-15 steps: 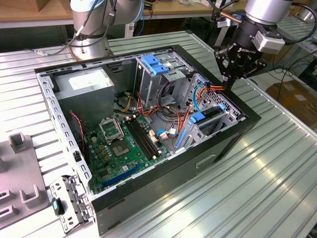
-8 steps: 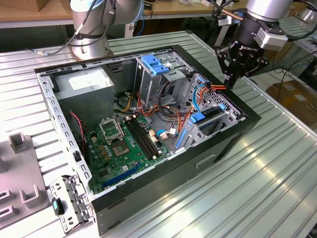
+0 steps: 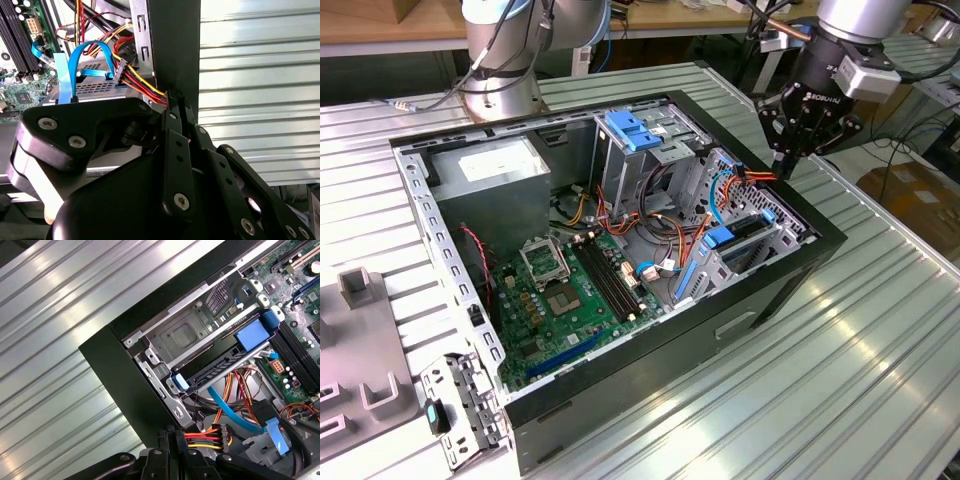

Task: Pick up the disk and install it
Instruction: 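Insert the first disk wire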

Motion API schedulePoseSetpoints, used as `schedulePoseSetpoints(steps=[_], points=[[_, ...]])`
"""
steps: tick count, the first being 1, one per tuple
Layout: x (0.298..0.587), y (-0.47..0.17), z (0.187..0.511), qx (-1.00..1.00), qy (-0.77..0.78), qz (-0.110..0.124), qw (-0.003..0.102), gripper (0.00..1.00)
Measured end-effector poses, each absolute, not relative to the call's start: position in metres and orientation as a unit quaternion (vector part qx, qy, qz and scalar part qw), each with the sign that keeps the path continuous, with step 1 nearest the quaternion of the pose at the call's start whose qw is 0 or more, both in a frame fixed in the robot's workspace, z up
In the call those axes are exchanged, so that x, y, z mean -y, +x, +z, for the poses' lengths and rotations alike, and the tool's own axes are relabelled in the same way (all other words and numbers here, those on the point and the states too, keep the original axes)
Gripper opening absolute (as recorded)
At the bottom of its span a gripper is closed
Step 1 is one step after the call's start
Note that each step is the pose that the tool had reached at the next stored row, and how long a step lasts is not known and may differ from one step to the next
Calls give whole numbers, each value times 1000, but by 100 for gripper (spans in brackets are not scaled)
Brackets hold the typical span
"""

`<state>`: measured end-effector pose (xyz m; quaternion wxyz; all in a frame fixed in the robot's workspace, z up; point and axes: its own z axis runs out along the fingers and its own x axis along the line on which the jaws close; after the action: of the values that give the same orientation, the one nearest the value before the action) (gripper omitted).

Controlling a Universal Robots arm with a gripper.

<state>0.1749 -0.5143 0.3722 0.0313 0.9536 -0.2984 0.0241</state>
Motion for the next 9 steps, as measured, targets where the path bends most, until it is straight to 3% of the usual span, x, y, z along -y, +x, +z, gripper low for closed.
schedulePoseSetpoints(steps=[9], points=[[514,161,372,313,949,24,32,16]])
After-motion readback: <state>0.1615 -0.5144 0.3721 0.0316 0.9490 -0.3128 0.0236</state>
